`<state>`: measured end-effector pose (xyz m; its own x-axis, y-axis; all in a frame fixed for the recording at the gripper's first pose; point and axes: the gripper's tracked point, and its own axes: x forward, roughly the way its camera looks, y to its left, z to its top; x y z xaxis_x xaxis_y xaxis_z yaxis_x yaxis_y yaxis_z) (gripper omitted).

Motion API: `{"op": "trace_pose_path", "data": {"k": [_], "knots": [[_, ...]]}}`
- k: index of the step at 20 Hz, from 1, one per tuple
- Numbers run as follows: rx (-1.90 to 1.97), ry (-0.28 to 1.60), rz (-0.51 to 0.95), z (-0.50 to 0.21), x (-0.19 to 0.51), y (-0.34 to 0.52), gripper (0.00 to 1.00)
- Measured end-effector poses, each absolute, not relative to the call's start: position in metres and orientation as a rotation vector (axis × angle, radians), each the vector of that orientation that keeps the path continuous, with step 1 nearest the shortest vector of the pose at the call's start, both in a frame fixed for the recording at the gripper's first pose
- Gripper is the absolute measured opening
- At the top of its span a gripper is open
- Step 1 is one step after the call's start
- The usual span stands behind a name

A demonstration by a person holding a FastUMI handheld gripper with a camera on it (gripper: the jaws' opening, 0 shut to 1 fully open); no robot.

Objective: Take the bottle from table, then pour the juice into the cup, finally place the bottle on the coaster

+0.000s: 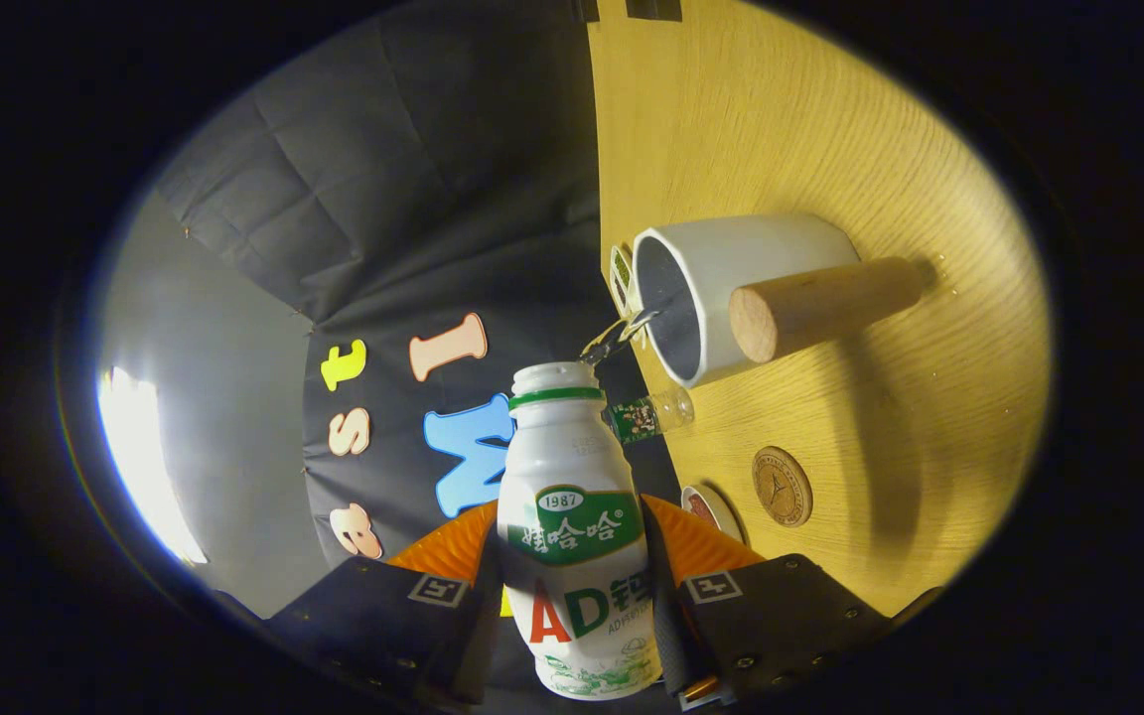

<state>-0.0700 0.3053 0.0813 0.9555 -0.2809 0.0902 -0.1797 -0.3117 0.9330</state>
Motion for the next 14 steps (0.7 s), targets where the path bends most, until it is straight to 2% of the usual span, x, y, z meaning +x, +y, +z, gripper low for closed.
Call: {"op": "trace_pose_path", "data": {"k": [14], "knots": [[1.937, -0.341, -0.086, 0.0855, -0.0752, 0.313, 0.64]]}}
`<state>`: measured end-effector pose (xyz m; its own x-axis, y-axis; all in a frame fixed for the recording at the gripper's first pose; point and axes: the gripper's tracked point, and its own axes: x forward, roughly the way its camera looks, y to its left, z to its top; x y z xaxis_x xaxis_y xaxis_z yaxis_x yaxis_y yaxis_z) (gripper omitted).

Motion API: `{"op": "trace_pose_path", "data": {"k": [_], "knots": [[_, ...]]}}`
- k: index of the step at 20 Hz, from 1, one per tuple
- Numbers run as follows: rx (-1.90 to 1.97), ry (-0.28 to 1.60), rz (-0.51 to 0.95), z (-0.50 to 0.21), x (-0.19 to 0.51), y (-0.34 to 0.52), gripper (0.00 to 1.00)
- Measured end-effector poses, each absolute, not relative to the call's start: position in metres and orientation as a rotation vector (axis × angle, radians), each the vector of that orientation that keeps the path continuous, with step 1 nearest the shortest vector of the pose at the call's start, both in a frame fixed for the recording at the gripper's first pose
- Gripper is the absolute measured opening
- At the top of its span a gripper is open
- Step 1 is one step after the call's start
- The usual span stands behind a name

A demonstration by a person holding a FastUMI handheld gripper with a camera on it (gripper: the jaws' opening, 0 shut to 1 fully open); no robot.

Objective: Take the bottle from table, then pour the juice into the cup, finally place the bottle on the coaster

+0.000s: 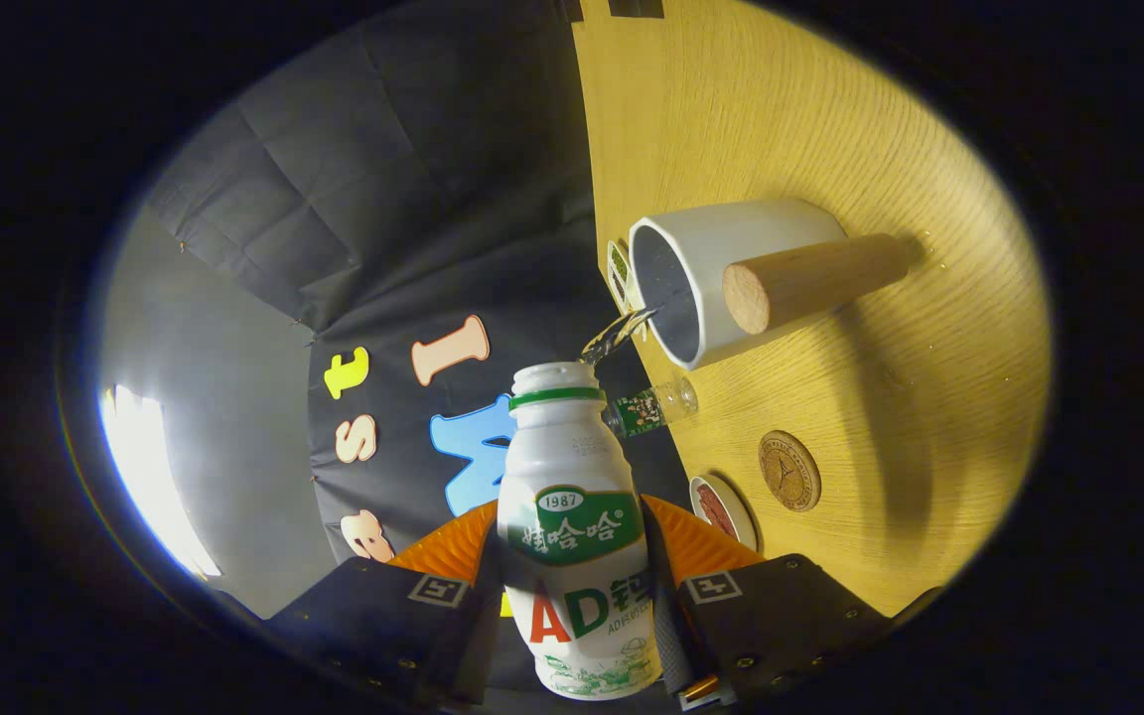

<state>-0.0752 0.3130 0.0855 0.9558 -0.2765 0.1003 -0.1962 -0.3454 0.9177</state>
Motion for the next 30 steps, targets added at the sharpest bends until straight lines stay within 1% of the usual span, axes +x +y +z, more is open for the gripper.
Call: {"op": "trace_pose_path", "data": {"k": [30], "knots": [[2.033, -0.383, -0.095, 0.0944, -0.0731, 0.3117, 0.64]]}}
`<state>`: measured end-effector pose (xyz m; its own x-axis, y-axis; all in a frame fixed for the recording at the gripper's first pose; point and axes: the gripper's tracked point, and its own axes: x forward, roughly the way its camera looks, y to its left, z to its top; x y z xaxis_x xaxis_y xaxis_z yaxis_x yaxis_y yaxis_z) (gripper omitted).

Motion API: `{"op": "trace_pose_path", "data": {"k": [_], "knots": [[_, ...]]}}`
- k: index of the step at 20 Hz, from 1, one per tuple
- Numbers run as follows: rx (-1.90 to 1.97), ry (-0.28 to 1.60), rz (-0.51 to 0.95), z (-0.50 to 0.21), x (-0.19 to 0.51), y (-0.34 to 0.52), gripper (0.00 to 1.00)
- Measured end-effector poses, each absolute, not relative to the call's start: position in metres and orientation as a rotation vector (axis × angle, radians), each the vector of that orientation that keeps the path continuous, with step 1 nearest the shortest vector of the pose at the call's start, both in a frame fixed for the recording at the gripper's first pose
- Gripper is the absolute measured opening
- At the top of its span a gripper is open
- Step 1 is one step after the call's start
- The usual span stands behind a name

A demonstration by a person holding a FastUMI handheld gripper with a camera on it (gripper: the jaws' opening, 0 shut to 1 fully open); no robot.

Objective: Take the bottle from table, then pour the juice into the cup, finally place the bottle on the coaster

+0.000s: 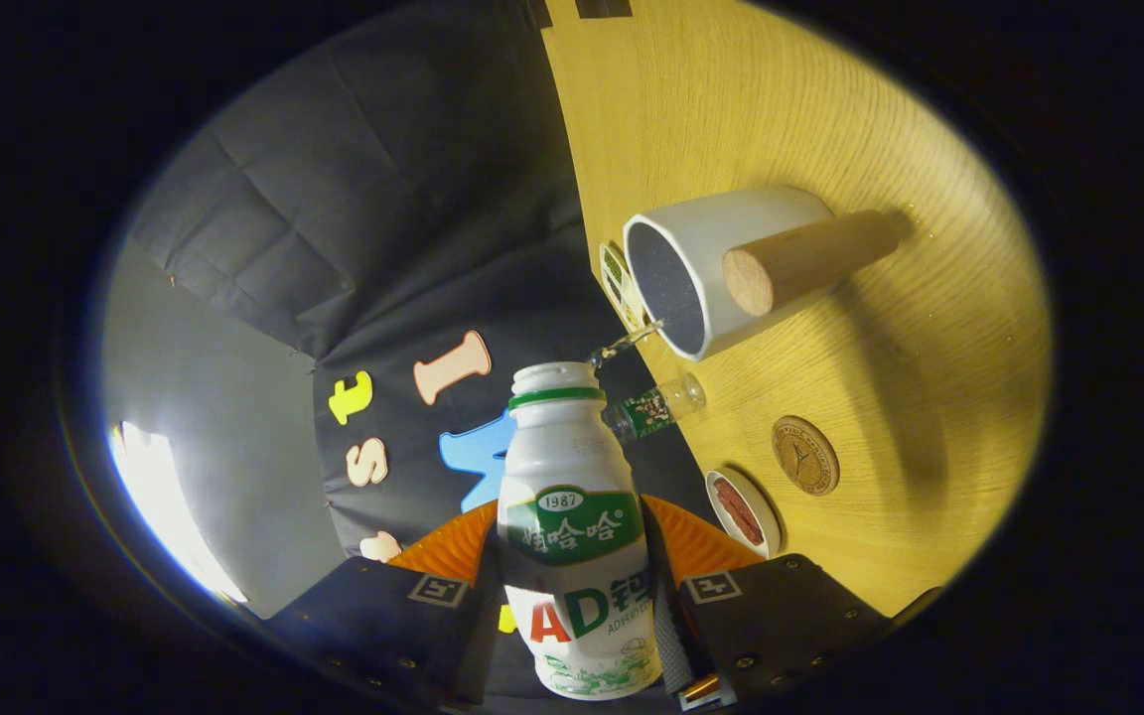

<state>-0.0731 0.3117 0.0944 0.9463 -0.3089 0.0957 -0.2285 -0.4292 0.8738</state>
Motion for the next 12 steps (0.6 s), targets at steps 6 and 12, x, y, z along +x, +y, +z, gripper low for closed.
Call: {"op": "trace_pose_path", "data": {"k": [6, 12], "knots": [[2.064, -0.388, -0.111, 0.0934, -0.0756, 0.3093, 0.64], [2.094, -0.391, -0.129, 0.094, -0.0743, 0.3084, 0.64]]}}
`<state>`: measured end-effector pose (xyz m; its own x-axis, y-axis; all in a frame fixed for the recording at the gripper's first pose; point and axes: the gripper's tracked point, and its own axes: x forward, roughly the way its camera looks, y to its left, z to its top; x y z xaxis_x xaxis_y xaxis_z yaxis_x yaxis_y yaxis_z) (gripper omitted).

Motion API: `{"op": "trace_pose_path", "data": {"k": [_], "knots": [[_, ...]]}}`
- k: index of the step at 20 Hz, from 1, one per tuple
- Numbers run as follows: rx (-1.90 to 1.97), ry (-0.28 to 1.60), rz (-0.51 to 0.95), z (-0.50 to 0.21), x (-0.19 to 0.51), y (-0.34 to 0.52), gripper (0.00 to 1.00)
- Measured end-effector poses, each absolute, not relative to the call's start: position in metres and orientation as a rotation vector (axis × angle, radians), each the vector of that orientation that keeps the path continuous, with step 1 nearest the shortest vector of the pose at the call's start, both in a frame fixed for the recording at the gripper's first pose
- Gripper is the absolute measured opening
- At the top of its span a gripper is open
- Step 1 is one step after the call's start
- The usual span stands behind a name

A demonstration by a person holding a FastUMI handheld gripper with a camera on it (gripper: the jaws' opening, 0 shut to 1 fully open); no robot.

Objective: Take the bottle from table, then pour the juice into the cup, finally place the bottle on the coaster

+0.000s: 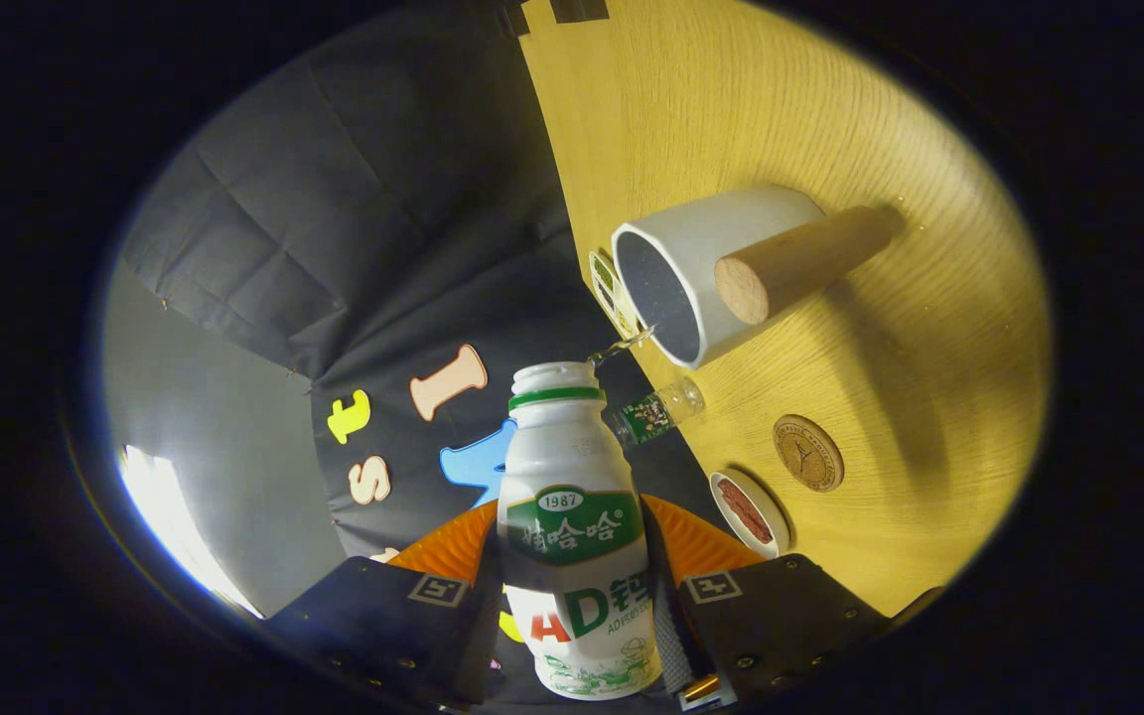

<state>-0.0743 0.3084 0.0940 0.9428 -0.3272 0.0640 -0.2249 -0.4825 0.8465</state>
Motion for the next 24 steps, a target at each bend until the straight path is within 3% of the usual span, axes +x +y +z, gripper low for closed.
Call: {"op": "trace_pose_path", "data": {"k": [24], "knots": [[2.228, -0.419, -0.219, 0.091, -0.079, 0.291, 0.64]]}}
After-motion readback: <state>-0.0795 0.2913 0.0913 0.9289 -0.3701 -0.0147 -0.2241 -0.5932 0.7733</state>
